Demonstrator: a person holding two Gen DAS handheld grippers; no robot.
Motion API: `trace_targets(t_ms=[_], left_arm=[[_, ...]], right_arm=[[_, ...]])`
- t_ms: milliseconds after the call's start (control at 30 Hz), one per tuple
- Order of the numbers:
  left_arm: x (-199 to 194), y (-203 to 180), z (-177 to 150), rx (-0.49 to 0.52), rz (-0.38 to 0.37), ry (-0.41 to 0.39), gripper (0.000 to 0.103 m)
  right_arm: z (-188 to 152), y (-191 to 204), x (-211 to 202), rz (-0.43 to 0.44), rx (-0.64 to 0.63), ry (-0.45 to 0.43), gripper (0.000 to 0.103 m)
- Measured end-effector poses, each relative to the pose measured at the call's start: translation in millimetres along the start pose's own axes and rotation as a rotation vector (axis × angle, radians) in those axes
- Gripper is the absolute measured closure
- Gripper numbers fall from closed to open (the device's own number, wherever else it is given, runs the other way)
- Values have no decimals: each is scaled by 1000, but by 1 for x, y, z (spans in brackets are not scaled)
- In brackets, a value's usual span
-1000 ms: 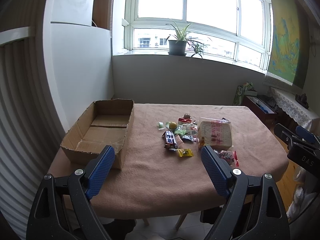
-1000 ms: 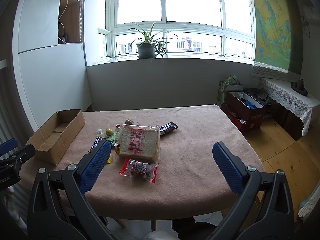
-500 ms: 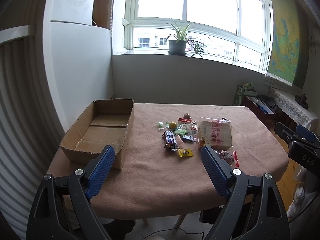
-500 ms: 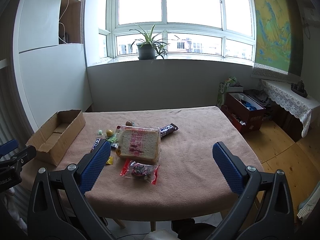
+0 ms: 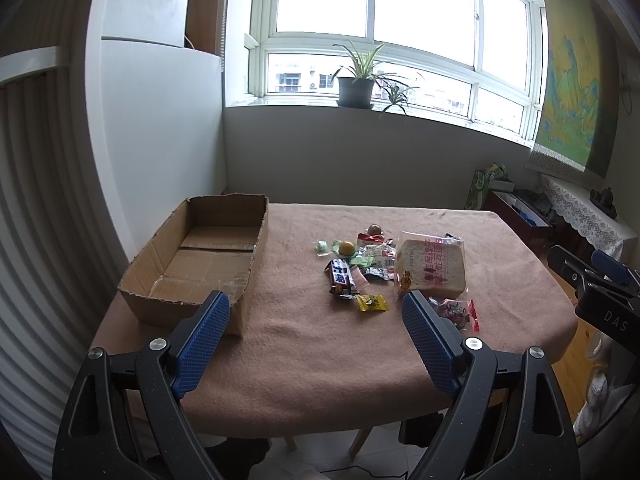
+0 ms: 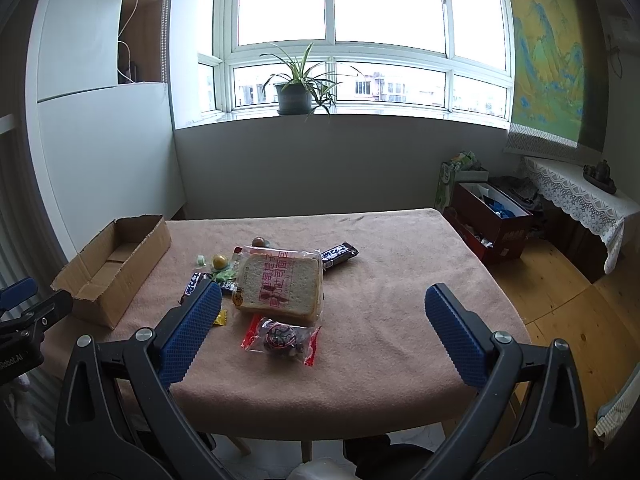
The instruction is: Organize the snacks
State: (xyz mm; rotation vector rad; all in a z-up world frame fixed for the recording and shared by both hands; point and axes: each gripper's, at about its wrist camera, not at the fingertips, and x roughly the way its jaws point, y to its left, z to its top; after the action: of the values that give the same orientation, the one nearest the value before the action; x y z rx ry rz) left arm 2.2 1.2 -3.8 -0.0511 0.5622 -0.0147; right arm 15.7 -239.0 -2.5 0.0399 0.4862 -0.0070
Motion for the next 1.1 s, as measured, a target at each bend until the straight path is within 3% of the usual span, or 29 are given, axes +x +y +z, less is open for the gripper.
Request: trace_targets(t_ms=[633, 1100], left_arm=[[9, 4, -3, -5, -5, 16, 15], [28, 9, -9, -14, -9, 59, 15]], right_arm=[[-9, 0, 10, -4, 0, 21, 0], [-16, -8, 34, 12, 2, 95, 0]])
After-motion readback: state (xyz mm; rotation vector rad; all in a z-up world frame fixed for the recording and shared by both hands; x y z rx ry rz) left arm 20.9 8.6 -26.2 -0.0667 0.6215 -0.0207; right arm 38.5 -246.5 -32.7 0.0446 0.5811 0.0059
